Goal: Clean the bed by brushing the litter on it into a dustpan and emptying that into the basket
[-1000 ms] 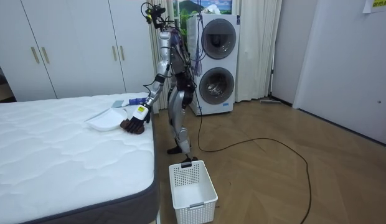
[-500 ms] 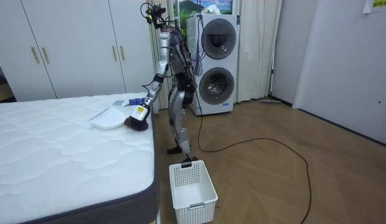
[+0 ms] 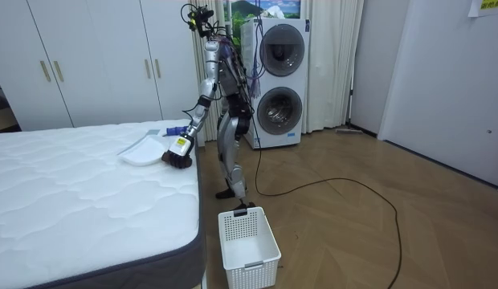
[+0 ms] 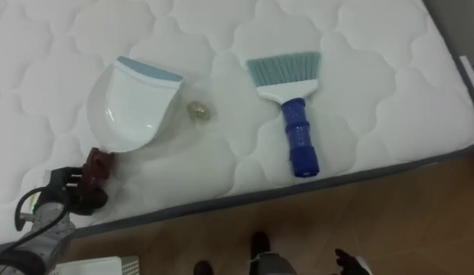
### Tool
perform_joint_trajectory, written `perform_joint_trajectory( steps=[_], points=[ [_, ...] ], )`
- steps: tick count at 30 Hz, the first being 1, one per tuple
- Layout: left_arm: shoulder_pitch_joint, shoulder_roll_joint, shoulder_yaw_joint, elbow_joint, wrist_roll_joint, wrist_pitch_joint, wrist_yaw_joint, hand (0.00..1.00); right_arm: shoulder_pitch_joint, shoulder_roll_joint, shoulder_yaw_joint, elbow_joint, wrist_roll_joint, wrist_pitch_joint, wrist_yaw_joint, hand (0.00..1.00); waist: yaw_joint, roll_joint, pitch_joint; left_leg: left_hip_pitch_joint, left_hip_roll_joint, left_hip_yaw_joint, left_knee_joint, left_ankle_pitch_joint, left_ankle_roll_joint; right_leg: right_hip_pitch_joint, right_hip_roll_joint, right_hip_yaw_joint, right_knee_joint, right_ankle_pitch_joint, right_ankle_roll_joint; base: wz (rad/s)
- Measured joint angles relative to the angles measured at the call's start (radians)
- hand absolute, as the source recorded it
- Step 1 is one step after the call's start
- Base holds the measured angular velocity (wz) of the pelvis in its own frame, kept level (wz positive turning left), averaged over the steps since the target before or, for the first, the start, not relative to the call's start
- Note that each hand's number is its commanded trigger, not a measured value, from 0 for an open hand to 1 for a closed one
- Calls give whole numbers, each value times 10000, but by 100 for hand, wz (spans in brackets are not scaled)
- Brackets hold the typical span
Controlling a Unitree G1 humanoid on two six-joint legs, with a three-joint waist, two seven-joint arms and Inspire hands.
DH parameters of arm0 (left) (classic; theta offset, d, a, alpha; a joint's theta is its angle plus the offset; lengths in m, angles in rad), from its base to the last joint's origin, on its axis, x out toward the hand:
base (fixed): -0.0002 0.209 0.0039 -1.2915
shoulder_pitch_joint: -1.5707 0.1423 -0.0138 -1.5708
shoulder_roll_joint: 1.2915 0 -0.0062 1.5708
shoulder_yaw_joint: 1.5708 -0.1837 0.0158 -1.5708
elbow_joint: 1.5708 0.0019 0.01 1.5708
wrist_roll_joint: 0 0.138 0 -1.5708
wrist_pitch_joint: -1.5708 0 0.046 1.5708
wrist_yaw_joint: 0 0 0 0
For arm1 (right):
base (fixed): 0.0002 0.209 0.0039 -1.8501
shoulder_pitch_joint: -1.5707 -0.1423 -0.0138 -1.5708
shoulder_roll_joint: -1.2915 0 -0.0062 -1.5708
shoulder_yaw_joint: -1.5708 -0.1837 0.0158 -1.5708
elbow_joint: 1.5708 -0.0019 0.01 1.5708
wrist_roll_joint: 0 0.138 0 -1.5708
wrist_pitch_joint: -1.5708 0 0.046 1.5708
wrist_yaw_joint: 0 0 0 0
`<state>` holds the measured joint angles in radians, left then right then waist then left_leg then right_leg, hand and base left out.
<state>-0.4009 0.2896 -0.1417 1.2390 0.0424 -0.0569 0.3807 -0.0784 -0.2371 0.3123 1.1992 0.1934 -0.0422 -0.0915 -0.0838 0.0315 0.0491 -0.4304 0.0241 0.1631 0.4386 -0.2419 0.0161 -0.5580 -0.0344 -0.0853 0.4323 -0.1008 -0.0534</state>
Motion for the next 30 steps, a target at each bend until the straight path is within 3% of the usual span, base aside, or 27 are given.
perform_joint_trajectory(
  steps=[14,20,23,27,30],
  points=[
    [-21,8,18,77,103,-1,-8,100,-20,21,-1,24,141,40,10,0,3,-42,2,10,5,82,35,37,61,5,20,109,-6,16,26,-1],
    [-83,43,4,86,894,20,41,100,3,-6,196,22,136,104,5,0,-4,-40,3,-33,28,176,79,36,62,21,-9,52,-43,49,49,2],
    [-140,50,-12,82,1287,1,185,100,-12,-4,195,19,140,86,-10,0,-13,-9,14,-122,163,251,47,33,67,33,33,-10,-204,143,47,6],
    [-141,59,-59,78,2175,-165,766,100,-3,-85,160,12,347,-45,-40,0,-2,162,115,-207,181,263,-38,-27,154,-55,29,-71,-192,188,46,1],
    [-140,109,-17,71,3069,-183,1352,100,3,-146,134,9,406,-127,-53,0,79,268,89,-303,159,307,-89,-22,158,-204,2,-92,-154,215,32,-5]
  ],
)
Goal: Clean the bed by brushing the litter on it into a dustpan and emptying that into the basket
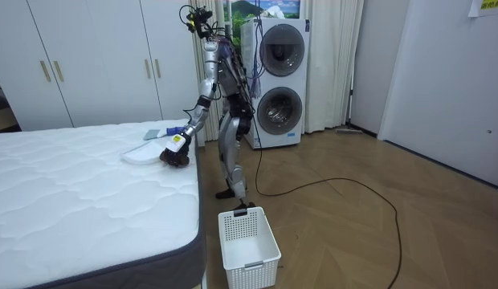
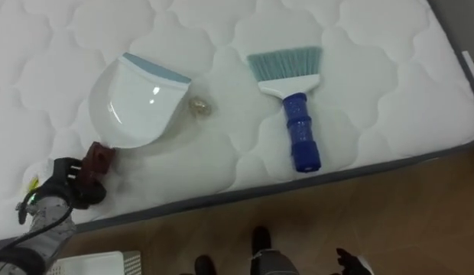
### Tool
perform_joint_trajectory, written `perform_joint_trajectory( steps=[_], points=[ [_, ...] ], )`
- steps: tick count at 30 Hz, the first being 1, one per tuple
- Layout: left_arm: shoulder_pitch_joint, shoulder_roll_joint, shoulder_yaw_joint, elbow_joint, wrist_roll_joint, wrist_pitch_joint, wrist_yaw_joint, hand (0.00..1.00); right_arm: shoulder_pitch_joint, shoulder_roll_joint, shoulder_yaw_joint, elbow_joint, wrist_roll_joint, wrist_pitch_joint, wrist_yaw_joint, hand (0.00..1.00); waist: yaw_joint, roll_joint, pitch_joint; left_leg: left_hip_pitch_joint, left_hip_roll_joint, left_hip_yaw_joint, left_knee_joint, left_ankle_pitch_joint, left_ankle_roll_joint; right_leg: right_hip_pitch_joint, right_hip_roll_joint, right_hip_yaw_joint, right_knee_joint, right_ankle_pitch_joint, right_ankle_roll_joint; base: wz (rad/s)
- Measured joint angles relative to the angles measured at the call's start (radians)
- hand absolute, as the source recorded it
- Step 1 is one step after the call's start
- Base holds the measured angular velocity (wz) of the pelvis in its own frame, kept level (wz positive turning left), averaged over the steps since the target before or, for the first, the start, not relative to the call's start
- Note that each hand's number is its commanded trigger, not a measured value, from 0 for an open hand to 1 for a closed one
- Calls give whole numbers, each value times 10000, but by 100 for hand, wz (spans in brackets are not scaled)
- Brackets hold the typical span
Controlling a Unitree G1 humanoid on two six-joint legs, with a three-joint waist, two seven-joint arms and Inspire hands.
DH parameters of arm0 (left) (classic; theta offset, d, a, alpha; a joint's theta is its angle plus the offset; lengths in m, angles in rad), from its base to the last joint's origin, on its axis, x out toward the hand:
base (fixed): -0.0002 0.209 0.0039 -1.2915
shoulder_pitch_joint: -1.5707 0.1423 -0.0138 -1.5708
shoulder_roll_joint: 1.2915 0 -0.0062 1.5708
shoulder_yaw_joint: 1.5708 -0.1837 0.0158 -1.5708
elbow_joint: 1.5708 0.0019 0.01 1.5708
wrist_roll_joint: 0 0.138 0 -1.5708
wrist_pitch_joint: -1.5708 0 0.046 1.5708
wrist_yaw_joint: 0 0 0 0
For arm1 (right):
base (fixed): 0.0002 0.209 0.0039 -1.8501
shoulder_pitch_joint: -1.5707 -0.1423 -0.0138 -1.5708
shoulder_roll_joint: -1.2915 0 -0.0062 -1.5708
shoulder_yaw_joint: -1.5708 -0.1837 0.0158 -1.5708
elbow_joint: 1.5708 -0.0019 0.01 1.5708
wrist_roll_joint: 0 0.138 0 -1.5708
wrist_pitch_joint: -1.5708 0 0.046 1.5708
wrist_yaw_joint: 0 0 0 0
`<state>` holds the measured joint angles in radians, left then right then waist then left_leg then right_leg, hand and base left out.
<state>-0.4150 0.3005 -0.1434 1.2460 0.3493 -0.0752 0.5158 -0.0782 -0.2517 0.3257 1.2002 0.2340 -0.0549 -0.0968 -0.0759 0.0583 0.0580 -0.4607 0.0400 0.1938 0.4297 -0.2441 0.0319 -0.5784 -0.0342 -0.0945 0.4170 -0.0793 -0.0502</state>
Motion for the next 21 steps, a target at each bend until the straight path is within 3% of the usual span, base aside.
perform_joint_trajectory(
  steps=[4,13,21],
  points=[
    [100,175,3,-282,1359,6,788,100,4,-14,-80,-12,95,-119,0,0,-25,29,-19,-26,-7,24,81,2,-4,-6,6,-99,-8,-30,-29,1],
    [1033,247,-47,-1106,2627,-200,1589,100,66,-21,-909,33,361,-375,133,0,-86,52,-69,33,-11,-34,174,20,25,140,-64,-170,-10,-88,13,2],
    [1324,370,-183,-1194,3309,-246,1987,100,210,-47,-1145,132,806,-414,143,0,-129,29,-128,357,-42,1,-15,17,24,336,-74,-114,95,-98,24,0]
  ],
)
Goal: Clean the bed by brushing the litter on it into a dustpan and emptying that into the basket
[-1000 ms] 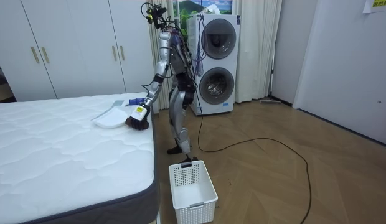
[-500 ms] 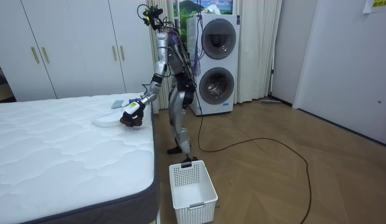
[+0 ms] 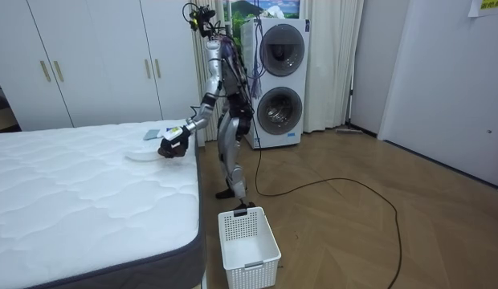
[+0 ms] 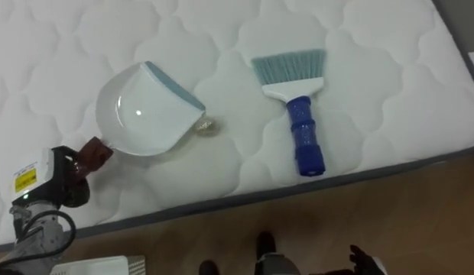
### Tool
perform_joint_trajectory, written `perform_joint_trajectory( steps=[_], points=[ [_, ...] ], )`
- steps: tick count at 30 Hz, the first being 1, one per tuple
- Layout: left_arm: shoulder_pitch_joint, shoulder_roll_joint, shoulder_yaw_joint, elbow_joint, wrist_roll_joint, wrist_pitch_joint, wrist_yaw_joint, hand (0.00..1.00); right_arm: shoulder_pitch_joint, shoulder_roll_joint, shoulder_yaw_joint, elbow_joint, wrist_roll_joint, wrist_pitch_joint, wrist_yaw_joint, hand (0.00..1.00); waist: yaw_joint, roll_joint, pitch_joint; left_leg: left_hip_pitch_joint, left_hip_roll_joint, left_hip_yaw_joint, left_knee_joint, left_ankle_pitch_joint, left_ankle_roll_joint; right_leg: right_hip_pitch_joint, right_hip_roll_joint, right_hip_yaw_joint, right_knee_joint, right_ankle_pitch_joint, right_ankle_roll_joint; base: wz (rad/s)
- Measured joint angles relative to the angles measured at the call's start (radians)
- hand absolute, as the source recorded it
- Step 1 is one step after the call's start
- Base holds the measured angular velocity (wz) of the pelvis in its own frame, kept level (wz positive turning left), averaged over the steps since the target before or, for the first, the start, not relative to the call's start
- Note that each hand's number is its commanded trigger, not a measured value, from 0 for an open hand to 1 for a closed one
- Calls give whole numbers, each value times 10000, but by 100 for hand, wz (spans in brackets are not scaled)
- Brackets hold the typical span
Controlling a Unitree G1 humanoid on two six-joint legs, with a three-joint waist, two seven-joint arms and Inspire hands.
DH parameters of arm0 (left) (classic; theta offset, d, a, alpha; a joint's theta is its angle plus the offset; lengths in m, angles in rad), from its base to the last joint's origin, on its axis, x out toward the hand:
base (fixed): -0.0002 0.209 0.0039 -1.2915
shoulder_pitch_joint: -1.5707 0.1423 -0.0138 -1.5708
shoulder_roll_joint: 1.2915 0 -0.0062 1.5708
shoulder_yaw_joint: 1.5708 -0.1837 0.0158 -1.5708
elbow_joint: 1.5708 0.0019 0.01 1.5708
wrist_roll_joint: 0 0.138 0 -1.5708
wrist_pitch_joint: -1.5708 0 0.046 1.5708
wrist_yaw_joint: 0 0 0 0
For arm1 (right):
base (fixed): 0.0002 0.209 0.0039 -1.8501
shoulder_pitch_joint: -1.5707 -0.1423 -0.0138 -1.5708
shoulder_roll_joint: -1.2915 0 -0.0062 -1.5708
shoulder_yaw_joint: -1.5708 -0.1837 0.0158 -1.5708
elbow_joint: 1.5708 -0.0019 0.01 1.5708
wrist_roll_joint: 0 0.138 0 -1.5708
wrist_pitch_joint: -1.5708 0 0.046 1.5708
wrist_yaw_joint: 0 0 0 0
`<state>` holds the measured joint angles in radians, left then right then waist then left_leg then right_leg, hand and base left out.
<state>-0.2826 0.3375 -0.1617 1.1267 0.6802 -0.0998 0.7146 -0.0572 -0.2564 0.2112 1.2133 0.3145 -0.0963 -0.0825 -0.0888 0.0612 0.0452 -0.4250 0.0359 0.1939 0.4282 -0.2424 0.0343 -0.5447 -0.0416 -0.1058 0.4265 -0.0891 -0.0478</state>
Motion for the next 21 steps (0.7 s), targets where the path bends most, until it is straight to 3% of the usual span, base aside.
perform_joint_trajectory(
  steps=[6,16,21],
  points=[
    [246,35,-3,7,-10,-154,24,100,0,-24,-101,253,589,1,57,0,-5,-13,-12,132,-88,1,-28,0,1,54,63,155,38,1,-1,-3],
    [643,66,-17,72,-177,-525,222,100,-7,-55,-161,306,1089,-175,46,0,89,-82,-134,174,-94,65,-9,-1,4,70,60,142,40,11,2,-2],
    [818,102,-5,80,-163,-537,220,100,15,-81,-393,351,1079,-180,38,0,104,-82,-134,183,-113,69,-44,-1,5,60,-21,122,74,13,7,0]
  ],
)
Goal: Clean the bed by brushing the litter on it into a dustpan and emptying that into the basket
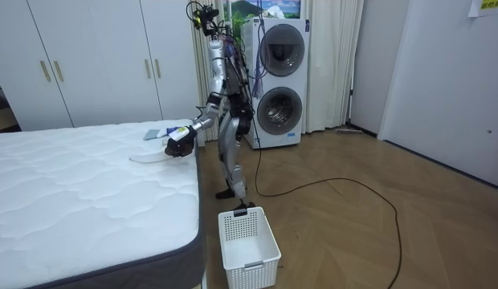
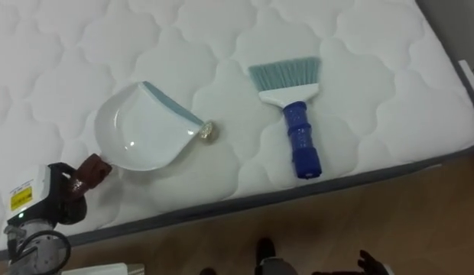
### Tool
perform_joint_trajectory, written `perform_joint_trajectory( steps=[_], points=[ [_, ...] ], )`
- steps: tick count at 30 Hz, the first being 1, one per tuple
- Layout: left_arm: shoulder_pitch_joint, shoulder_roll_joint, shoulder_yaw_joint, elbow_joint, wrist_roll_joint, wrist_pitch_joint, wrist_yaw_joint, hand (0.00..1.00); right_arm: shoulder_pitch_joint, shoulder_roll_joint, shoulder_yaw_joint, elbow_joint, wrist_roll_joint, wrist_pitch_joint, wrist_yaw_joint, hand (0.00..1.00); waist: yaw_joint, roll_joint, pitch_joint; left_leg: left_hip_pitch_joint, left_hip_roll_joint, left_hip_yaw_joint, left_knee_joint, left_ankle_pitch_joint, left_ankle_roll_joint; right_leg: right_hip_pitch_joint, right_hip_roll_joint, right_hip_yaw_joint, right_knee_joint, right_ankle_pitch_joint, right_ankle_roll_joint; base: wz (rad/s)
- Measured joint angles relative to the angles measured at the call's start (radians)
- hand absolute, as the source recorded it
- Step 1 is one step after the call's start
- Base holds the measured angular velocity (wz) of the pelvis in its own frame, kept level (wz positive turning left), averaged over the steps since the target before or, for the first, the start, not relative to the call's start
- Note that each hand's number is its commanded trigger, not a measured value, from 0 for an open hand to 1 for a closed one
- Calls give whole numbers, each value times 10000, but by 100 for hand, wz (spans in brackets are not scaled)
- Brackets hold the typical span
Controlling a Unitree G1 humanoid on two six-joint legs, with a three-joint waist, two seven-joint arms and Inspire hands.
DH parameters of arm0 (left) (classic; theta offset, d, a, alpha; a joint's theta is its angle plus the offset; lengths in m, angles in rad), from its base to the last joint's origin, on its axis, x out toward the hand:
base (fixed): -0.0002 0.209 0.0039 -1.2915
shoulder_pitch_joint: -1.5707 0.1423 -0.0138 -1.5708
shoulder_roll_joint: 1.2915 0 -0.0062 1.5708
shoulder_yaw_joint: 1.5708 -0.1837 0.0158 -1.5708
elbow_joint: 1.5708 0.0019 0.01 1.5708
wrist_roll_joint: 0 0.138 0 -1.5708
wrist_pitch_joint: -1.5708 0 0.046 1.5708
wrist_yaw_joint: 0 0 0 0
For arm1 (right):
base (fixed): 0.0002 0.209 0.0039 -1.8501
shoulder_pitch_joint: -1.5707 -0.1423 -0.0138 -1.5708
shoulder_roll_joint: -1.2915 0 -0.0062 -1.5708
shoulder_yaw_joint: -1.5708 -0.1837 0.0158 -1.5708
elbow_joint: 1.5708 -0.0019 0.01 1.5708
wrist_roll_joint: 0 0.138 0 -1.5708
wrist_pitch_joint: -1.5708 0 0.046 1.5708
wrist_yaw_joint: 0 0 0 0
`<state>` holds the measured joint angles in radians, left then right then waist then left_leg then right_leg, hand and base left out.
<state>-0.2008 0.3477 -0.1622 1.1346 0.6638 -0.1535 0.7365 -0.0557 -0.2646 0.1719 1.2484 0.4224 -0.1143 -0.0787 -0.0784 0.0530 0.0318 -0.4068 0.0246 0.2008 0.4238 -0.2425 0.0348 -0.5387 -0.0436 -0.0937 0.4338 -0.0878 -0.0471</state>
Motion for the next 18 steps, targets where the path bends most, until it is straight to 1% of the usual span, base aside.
perform_joint_trajectory(
  steps=[3,4,6,7,9,11,14,18],
  points=[
    [32,38,36,34,60,10,-1,100,4,-24,-200,141,-61,26,24,0,34,13,-4,-2,0,2,-6,-1,1,-5,6,13,-49,0,1,0],
    [41,103,44,74,61,26,0,100,6,-28,-374,183,-48,38,34,0,45,28,-9,-5,9,6,-3,-2,0,-5,20,10,-63,4,-4,0],
    [38,267,42,169,72,29,-2,100,3,-95,-415,277,-14,61,39,0,48,66,-17,-14,24,6,-4,-2,0,-5,21,-2,-95,16,-13,0],
    [39,328,42,249,71,63,-2,100,1,-167,-416,346,-10,73,39,0,60,122,-45,-30,33,5,-13,-2,0,-4,30,-9,-135,33,-12,0],
    [65,370,42,258,70,216,-1,100,7,-243,-421,398,9,93,36,0,76,195,-64,-34,35,8,-44,-1,1,-5,37,-8,-168,41,-8,0],
    [107,408,42,258,70,245,-1,100,14,-259,-457,397,11,176,38,0,80,250,-62,-27,36,12,-83,0,1,-9,39,-8,-183,40,-7,0],
    [102,417,43,251,58,399,2,100,12,-261,-467,388,7,275,38,0,114,307,-58,-29,40,15,-113,0,0,-23,52,-7,-170,38,-7,0],
    [151,440,40,198,64,399,1,100,17,-264,-466,373,6,278,36,0,154,310,-55,-27,38,17,-135,-1,0,-25,59,1,-179,35,-5,0]
  ],
)
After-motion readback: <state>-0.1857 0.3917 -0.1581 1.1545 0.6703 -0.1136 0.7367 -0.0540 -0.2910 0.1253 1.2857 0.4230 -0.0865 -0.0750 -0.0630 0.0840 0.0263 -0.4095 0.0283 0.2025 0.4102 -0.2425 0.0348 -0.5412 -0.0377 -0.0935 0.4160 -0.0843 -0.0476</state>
